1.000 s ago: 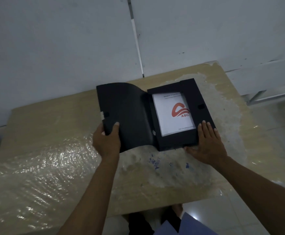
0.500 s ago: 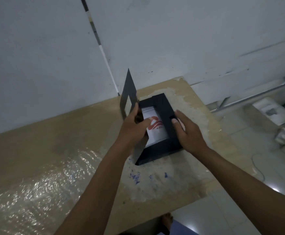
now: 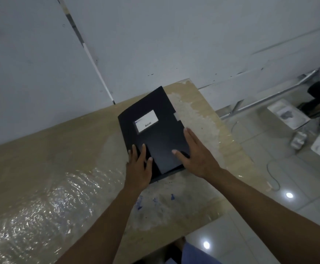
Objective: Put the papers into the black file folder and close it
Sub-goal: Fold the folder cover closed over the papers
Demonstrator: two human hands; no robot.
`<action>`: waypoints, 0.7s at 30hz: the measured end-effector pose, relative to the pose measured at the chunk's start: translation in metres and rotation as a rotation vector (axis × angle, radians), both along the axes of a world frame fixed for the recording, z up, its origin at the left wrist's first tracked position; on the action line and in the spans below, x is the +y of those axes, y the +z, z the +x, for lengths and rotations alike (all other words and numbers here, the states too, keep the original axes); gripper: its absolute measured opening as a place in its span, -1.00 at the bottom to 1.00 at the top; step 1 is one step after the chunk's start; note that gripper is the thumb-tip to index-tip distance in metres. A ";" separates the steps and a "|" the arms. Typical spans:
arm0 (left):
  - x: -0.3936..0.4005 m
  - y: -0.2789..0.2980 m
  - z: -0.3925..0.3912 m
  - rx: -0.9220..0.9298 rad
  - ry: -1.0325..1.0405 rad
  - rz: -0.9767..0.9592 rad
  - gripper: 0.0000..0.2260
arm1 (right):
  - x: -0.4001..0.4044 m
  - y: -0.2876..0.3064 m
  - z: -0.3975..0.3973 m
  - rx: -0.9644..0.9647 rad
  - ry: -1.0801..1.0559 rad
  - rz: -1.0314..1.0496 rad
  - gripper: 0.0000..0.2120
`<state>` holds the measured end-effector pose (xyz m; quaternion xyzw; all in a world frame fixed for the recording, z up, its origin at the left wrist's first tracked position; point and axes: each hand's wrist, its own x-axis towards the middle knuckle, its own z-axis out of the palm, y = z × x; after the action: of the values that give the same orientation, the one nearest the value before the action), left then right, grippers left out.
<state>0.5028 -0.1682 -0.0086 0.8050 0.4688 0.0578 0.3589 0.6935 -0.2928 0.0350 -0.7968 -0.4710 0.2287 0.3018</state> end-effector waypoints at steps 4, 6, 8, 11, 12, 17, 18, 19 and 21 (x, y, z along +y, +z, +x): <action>-0.009 -0.027 -0.003 0.031 -0.056 0.122 -0.39 | -0.004 -0.045 0.011 -0.184 0.014 -0.108 -0.17; -0.011 -0.038 0.000 0.076 -0.062 0.184 -0.37 | -0.004 -0.062 0.011 -0.242 0.066 -0.162 -0.18; -0.013 -0.045 0.003 0.112 -0.053 0.235 -0.39 | -0.004 -0.075 0.009 -0.308 0.083 -0.166 -0.20; -0.016 -0.052 0.002 0.106 -0.055 0.280 -0.44 | -0.006 -0.084 0.005 -0.376 0.075 -0.143 -0.22; -0.017 -0.055 0.000 0.102 -0.060 0.300 -0.45 | -0.006 -0.087 0.005 -0.393 0.072 -0.134 -0.22; -0.013 -0.046 0.004 0.214 -0.071 0.217 -0.45 | -0.007 -0.084 0.004 -0.391 0.074 -0.203 -0.24; -0.013 -0.042 0.003 0.246 -0.067 0.194 -0.45 | -0.007 -0.082 0.002 -0.395 0.061 -0.204 -0.26; -0.014 -0.032 0.001 0.260 -0.082 0.201 -0.45 | -0.007 -0.075 0.000 -0.413 0.050 -0.196 -0.29; -0.003 -0.012 -0.004 0.238 -0.098 0.294 -0.47 | 0.003 -0.058 -0.003 -0.447 0.020 -0.143 -0.35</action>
<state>0.4986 -0.1712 -0.0207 0.8719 0.4545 0.0126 0.1817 0.6907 -0.2897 -0.0227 -0.8423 -0.5165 0.0822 0.1303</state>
